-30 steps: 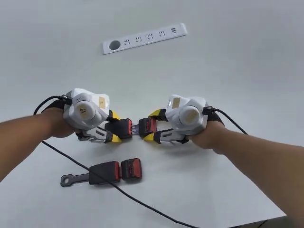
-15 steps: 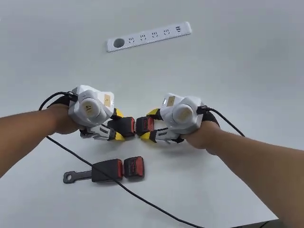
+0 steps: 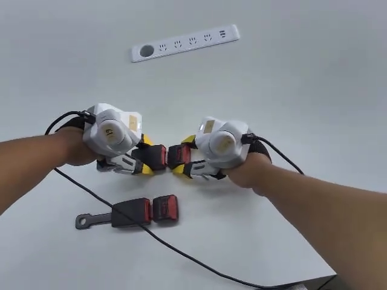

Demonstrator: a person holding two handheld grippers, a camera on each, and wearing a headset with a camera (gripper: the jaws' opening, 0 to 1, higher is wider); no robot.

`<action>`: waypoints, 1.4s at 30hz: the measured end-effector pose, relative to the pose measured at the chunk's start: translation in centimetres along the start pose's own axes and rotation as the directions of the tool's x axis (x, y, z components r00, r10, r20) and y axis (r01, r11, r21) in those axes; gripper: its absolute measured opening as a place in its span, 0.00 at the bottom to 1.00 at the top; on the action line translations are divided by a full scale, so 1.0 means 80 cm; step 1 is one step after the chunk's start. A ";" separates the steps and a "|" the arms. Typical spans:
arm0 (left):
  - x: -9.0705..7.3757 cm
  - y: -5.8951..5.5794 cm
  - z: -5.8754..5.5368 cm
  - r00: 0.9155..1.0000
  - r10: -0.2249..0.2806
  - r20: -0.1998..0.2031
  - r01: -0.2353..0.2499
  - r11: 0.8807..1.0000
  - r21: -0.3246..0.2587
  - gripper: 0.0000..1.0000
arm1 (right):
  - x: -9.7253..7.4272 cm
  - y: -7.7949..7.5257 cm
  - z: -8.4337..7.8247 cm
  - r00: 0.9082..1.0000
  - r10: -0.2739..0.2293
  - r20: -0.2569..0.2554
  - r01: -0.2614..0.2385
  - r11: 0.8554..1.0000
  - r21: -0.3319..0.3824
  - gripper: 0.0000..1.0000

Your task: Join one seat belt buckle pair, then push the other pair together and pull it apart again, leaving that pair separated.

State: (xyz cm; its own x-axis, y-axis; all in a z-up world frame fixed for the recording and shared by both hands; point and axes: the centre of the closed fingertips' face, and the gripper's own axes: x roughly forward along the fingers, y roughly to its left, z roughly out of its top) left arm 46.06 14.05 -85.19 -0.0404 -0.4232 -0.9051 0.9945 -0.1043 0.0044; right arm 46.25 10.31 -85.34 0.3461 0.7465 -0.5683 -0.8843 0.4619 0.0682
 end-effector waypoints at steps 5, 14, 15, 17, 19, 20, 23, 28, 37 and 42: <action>0.000 0.000 0.000 1.000 0.001 0.000 -0.001 1.000 0.000 0.35 | 0.000 0.000 0.000 1.000 -0.008 -0.001 0.008 1.000 -0.006 0.36; 0.000 0.000 0.001 1.000 0.004 0.003 -0.004 1.000 -0.003 0.35 | 0.000 -0.001 0.000 1.000 -0.006 0.002 0.006 1.000 -0.015 0.36; 0.000 0.000 0.000 1.000 0.005 0.003 -0.005 1.000 -0.005 0.35 | 0.000 -0.001 0.000 1.000 -0.005 0.001 0.005 1.000 -0.014 0.36; 0.000 0.000 0.000 1.000 0.006 0.004 -0.006 1.000 -0.007 0.35 | 0.000 -0.001 0.000 1.000 -0.002 -0.004 0.002 1.000 -0.013 0.36; 0.000 0.000 0.000 1.000 0.004 0.008 -0.004 1.000 -0.010 0.35 | 0.000 -0.002 0.000 1.000 0.007 -0.015 -0.007 1.000 -0.022 0.36; 0.000 0.000 0.000 1.000 0.003 0.011 -0.003 1.000 -0.011 0.35 | 0.000 -0.003 0.000 1.000 0.010 -0.020 -0.011 1.000 -0.028 0.36; 0.000 0.000 0.000 1.000 0.003 0.017 -0.003 1.000 -0.015 0.35 | -0.002 -0.004 -0.001 1.000 0.012 -0.023 -0.013 0.999 -0.033 0.36; -0.001 0.001 0.000 1.000 0.005 0.026 -0.005 1.000 -0.021 0.35 | -0.009 -0.008 -0.006 0.999 0.018 -0.035 -0.019 0.999 -0.047 0.37; 0.000 0.000 0.001 0.999 0.007 0.034 -0.006 0.999 -0.032 0.35 | -0.015 -0.010 -0.015 0.998 0.018 -0.055 -0.021 0.998 -0.055 0.36; 0.000 0.000 0.000 0.999 0.008 0.039 -0.007 0.999 -0.037 0.35 | -0.018 -0.012 -0.018 0.998 0.020 -0.056 -0.023 0.999 -0.048 0.37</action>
State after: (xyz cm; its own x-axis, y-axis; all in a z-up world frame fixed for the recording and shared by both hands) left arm 46.05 14.05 -85.16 -0.0358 -0.4585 -0.8880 0.9977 -0.0676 -0.0053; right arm 46.15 8.14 -85.75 0.3099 0.7280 -0.6116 -0.9062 0.4208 0.0417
